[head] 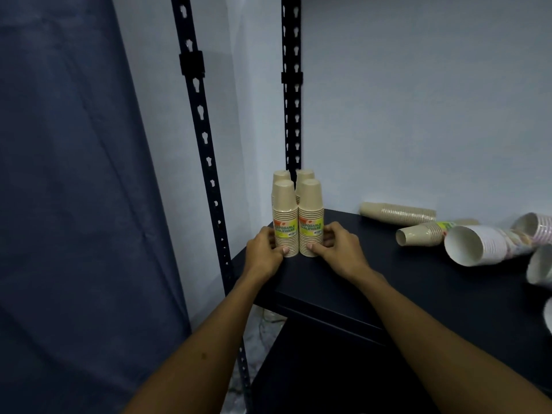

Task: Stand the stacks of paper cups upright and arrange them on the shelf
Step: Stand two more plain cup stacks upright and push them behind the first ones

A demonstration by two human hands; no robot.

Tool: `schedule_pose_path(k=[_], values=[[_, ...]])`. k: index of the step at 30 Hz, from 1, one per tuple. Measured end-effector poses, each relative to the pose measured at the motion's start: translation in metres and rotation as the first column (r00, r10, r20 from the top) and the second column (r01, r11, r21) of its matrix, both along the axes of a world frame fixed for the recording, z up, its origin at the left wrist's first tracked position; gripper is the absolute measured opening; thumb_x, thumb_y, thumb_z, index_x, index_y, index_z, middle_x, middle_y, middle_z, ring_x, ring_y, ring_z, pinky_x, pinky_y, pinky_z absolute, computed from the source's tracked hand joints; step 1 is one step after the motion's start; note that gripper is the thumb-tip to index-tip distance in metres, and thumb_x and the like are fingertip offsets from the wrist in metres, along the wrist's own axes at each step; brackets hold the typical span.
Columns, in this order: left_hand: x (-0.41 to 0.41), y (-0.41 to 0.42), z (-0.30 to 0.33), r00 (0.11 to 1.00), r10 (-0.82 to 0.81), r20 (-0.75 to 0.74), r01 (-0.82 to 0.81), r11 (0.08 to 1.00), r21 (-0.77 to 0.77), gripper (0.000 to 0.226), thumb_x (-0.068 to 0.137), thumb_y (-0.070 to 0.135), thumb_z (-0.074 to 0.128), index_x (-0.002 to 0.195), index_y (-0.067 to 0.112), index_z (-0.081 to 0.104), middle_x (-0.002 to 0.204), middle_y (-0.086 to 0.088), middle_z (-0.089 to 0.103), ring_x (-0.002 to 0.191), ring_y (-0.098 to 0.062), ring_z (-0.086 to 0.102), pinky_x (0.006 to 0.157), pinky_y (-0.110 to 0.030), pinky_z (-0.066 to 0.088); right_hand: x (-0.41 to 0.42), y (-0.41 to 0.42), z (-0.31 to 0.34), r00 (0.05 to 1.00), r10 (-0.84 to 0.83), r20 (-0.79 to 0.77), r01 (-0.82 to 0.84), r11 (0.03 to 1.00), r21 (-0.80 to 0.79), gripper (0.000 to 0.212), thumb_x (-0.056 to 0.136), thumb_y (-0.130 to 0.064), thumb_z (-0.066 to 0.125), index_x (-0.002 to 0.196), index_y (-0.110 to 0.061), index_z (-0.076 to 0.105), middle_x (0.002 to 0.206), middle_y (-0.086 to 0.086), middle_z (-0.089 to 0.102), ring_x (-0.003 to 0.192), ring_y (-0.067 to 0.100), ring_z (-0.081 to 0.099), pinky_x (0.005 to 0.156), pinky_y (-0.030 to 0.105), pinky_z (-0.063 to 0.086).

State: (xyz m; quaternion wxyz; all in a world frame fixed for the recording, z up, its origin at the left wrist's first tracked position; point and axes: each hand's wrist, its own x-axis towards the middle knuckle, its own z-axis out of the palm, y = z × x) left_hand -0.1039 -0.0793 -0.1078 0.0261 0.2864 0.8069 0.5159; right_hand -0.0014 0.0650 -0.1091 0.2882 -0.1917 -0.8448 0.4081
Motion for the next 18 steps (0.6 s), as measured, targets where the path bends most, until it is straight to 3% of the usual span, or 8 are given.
schedule_pose_path(k=[7, 18], values=[[0.0, 0.001, -0.01, 1.0, 0.01, -0.03, -0.009, 0.999, 0.036, 0.049, 0.083, 0.018, 0.073, 0.128, 0.012, 0.054, 0.122, -0.005, 0.066, 0.107, -0.018, 0.063, 0.094, -0.033, 0.052, 0.002, 0.003, -0.003, 1.0, 0.014, -0.007, -0.014, 0.999, -0.048, 0.049, 0.077, -0.016, 0.078, 0.121, -0.013, 0.057, 0.103, -0.005, 0.063, 0.092, 0.007, 0.062, 0.075, 0.013, 0.047], [-0.001, 0.003, -0.012, 0.991, 0.075, -0.113, -0.082, 0.995, -0.057, 0.046, 0.086, 0.032, 0.069, 0.125, 0.01, 0.06, 0.121, -0.005, 0.066, 0.105, -0.021, 0.063, 0.087, -0.032, 0.05, -0.006, 0.007, 0.0, 0.999, -0.04, 0.02, 0.044, 0.968, -0.248, 0.04, 0.071, -0.012, 0.083, 0.108, -0.009, 0.068, 0.101, 0.002, 0.072, 0.086, 0.007, 0.066, 0.087, 0.026, 0.054]])
